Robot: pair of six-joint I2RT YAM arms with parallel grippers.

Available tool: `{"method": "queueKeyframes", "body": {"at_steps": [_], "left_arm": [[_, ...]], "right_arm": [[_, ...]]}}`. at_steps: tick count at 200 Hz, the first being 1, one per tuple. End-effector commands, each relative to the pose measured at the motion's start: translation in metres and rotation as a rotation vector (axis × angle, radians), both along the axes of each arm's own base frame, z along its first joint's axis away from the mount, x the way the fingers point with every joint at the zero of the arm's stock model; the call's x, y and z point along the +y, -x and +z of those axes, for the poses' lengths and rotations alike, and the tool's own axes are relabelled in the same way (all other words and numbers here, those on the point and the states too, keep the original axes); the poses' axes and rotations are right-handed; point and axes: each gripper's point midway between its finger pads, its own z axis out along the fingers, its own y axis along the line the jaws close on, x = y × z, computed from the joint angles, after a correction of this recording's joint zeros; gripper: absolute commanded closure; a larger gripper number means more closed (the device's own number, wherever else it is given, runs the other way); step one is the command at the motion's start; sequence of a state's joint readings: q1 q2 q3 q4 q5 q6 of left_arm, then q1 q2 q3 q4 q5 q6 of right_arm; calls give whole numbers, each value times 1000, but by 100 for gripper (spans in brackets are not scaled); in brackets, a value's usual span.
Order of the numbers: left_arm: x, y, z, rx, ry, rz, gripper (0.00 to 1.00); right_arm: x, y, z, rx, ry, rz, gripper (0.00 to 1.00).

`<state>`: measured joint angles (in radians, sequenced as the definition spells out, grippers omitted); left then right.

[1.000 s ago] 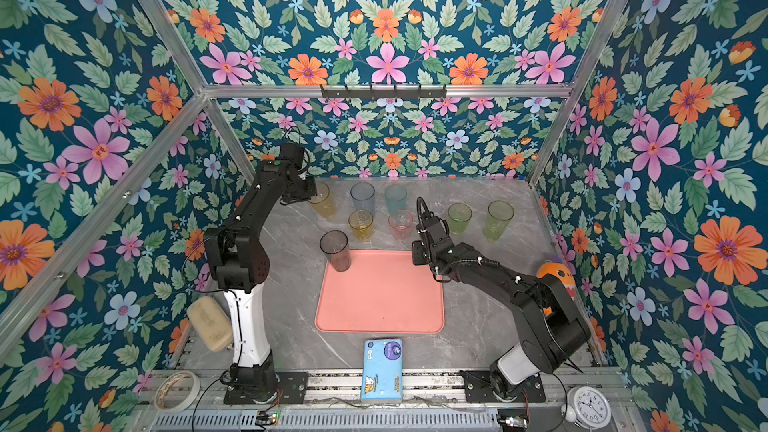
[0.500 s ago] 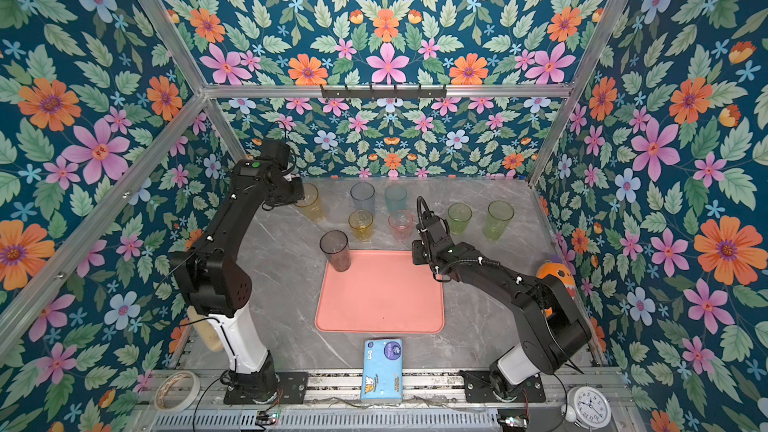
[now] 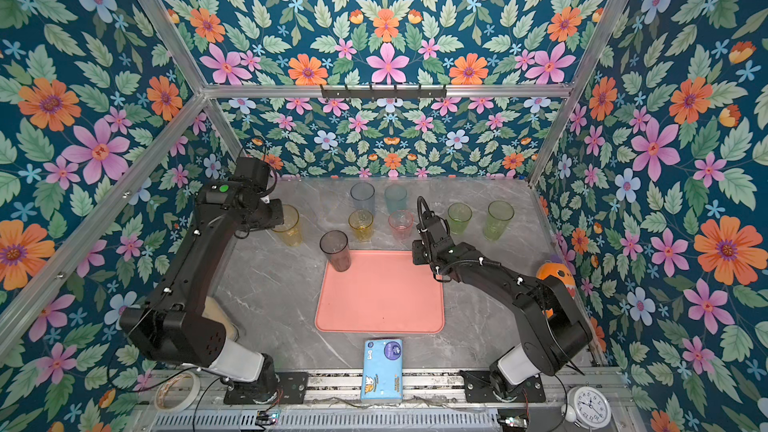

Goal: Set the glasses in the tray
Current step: 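Lift the yellow cup with the left gripper and carry it toward the tray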

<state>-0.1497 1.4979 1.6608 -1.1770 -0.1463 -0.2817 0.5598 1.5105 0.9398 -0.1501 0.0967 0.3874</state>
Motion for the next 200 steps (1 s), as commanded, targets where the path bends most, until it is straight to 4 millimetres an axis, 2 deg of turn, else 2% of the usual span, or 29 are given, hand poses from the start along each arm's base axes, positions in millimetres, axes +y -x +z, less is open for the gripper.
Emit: {"method": "queueKeyframes", "body": {"at_steps": [1,40,81,123,173,200], "left_arm": [[1,20,-1,23,1,-10,100],[-3,51,-4,20,18,-13,100],[-5,83,-17,34,-27,-44,100],[-25,110,-35,28,63,-100,100],[-46,128,-56,59,140,-161,100],[-56,129,-66,52,175,-175,100]], "right_arm": [[1,0,6,-25,-24,-1,58],[0,2,13,-55,-44,1,58],[4,8,26,-78,-85,24,58],[2,8,31,-131,-108,28,58],[3,-2,20,-123,-62,19,58],[6,-5,18,-121,-62,24,58]]}}
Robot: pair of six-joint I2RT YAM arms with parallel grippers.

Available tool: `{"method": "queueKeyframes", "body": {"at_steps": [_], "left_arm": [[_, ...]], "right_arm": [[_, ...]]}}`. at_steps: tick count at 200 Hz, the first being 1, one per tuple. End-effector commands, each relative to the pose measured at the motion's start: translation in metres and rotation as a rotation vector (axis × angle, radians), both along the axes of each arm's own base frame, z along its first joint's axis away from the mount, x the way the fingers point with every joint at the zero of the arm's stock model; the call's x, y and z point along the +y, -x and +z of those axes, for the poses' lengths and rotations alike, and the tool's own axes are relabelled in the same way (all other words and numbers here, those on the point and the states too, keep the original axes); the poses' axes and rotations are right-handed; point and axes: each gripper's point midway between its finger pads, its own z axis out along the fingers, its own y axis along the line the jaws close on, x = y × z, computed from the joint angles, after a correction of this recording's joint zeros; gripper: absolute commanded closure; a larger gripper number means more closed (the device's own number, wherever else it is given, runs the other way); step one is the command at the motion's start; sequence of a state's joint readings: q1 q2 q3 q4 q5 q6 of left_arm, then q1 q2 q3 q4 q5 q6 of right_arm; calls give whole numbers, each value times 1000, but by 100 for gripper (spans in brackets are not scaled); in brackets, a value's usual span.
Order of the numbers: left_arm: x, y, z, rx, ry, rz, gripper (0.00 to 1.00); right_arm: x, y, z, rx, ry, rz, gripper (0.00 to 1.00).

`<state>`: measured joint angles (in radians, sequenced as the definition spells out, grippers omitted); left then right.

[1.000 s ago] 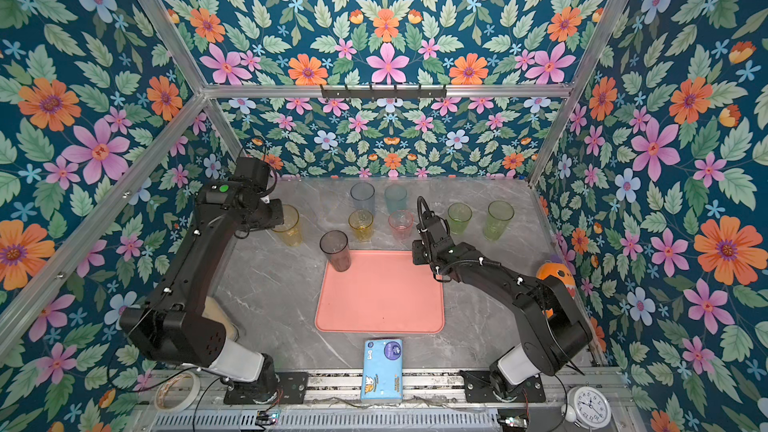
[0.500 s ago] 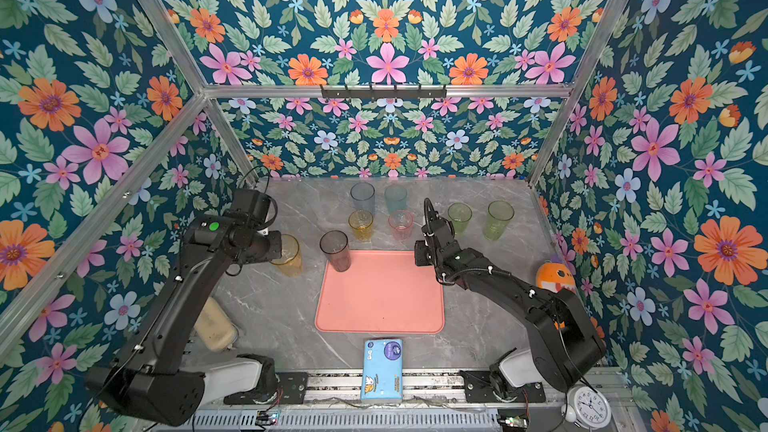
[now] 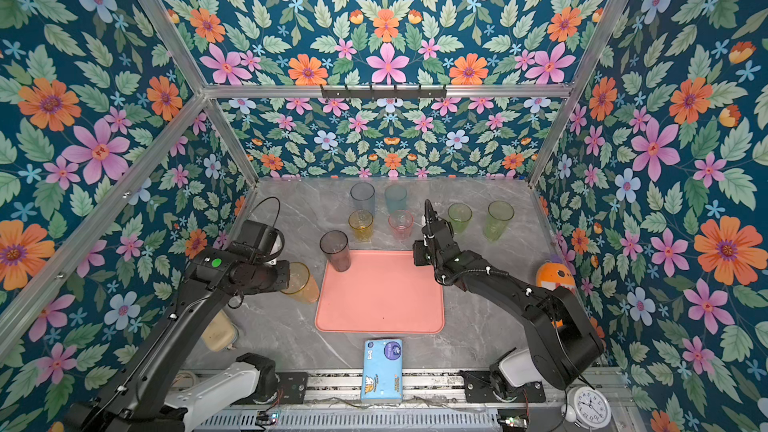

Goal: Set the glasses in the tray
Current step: 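Lift the yellow cup with the left gripper and carry it toward the tray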

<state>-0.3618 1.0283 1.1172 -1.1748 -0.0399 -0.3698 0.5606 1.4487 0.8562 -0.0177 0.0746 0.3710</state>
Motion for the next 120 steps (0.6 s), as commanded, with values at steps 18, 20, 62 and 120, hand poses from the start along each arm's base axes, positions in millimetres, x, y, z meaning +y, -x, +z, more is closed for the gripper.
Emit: {"method": "queueKeyframes", "body": {"at_steps": [18,20,62,120], "left_arm": [[-18,-5,-11,-12,78,-5,100],[-19,-4,-12,-8,79,-7,100],[-32,-11,-23,-2,78,-26,100],[-46,-19,-34,22,51,-45,100]], "right_arm": [[3,-7,5,-24,-6,-4,58],[3,-6,5,-22,-7,-3,58],[2,-4,8,-30,-17,-2,58],[4,-4,6,-26,-20,2,57]]}}
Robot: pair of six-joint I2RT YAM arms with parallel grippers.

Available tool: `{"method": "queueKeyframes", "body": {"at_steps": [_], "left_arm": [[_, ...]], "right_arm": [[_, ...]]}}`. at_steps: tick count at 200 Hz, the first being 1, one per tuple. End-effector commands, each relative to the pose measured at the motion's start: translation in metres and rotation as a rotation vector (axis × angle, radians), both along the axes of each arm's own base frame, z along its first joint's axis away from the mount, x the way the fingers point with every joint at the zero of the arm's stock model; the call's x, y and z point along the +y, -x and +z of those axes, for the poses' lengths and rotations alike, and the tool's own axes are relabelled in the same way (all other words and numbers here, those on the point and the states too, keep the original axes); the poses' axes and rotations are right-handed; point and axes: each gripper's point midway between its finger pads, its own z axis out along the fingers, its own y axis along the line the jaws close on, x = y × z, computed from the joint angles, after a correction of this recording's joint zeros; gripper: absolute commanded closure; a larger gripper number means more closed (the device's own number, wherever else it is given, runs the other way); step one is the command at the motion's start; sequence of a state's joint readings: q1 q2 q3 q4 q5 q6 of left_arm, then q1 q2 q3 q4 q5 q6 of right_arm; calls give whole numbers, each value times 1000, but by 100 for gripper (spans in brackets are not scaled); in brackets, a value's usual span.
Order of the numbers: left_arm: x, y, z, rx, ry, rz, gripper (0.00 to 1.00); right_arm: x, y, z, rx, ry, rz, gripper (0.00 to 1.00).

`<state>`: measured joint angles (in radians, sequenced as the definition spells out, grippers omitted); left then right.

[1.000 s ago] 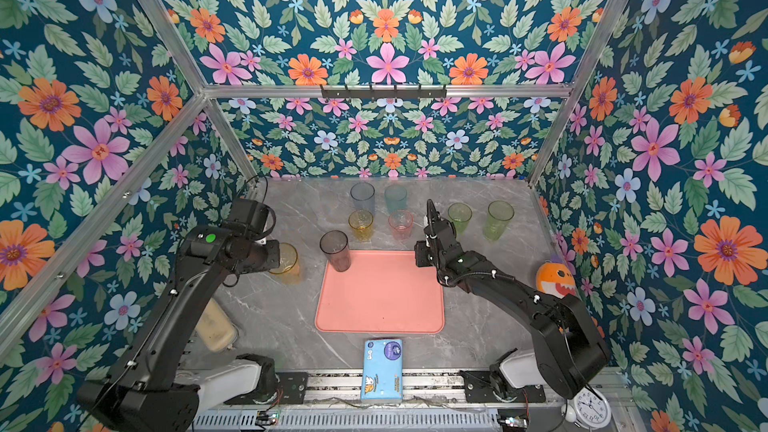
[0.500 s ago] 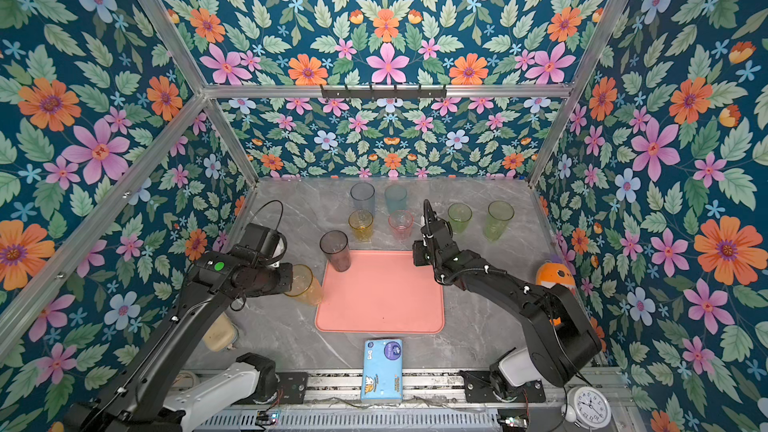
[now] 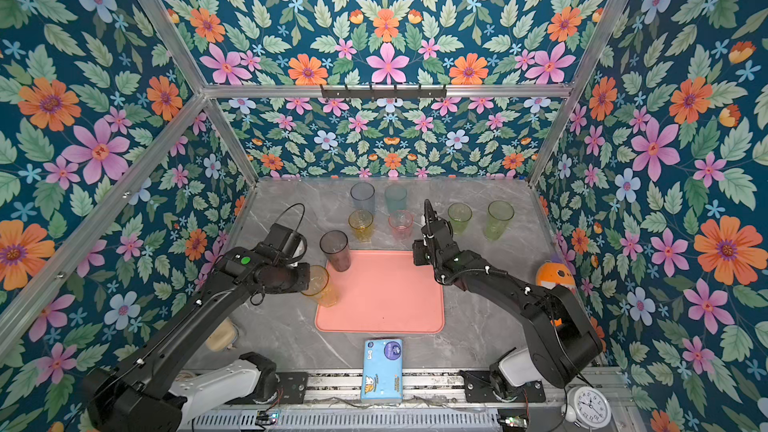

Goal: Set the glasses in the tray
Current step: 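Lower the yellow cup onto the tray beside the grey cup with the left gripper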

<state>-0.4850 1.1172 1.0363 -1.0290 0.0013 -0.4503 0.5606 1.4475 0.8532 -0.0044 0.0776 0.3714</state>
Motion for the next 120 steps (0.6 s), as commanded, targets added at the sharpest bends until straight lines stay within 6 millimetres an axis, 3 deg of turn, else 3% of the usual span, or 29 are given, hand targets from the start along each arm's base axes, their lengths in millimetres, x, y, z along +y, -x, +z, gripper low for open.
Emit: {"method": "queueKeyframes", "body": {"at_steps": [1,120], "left_arm": [[-3,-9,-1,-21,-5,21,100],[-19,-27,-18,15,-71,-46,100]], "right_arm": [[4,-3,4,-15,-16,4,57],[2,-3,2,1,-11,-4,56]]}}
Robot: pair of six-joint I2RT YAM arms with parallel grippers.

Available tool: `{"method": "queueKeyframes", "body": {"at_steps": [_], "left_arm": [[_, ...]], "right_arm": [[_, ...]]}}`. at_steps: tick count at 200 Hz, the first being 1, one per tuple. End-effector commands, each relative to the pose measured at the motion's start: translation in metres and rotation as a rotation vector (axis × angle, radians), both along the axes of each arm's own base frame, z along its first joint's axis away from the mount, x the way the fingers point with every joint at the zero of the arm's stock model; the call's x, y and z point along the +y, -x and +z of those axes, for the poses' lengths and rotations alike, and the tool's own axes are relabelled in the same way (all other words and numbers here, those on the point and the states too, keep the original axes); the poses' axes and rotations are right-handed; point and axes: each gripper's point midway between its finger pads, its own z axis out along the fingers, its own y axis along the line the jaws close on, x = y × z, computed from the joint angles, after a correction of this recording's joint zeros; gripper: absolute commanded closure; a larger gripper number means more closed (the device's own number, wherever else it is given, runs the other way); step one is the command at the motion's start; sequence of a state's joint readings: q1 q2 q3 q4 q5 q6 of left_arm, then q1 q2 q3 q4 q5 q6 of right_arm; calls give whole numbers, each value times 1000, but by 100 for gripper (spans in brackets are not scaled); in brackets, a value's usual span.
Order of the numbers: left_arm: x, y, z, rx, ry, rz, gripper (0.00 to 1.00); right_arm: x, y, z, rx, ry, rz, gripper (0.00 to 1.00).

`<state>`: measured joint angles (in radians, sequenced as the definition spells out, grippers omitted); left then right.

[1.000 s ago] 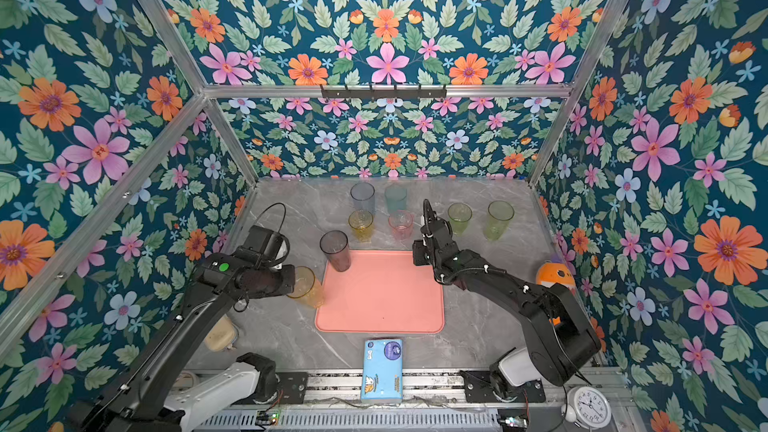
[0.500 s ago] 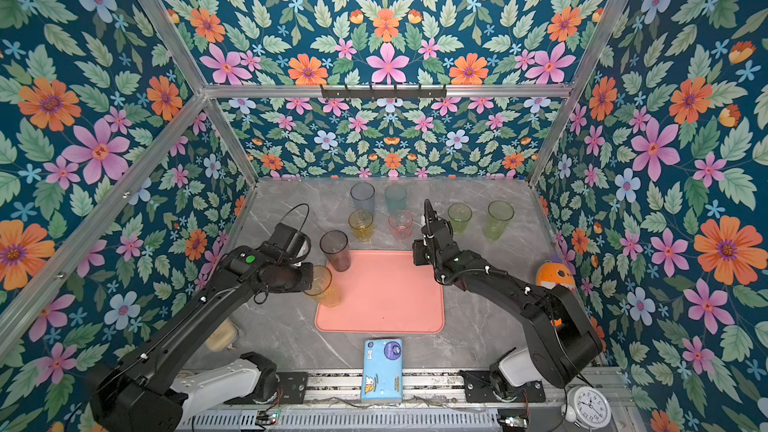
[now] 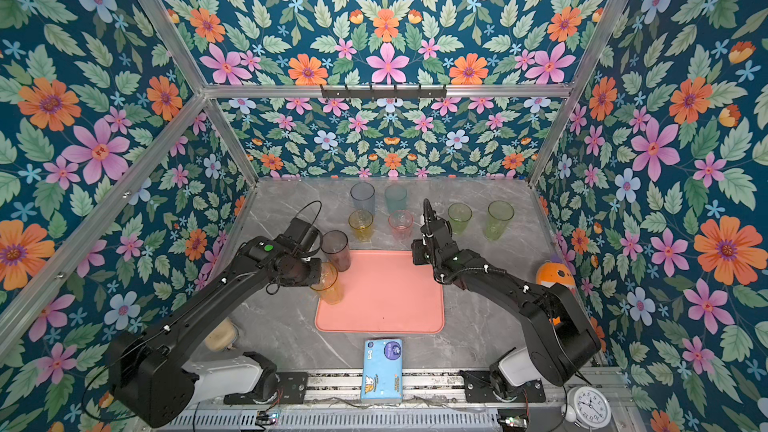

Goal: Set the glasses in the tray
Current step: 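Lower the yellow cup onto the tray beside the grey cup with the left gripper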

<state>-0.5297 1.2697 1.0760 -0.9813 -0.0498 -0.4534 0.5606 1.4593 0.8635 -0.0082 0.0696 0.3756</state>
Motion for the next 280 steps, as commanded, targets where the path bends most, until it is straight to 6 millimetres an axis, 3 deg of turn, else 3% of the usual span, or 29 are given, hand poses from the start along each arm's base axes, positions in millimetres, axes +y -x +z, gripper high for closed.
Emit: {"method": "queueKeyframes", "body": {"at_steps": [1,232,280], "left_arm": [[-4,-6,0,-17,2,-22,100],[-14,-27,-10,-12,-37,-42,100],[-20,-23,-5,-9,1,-68,81]], "right_arm": [[0,-1,3,-8,-8,-8,56],[-2,-3,-2,12,9,-20,52],[-1,-3,-4,20,10,-16,51]]}}
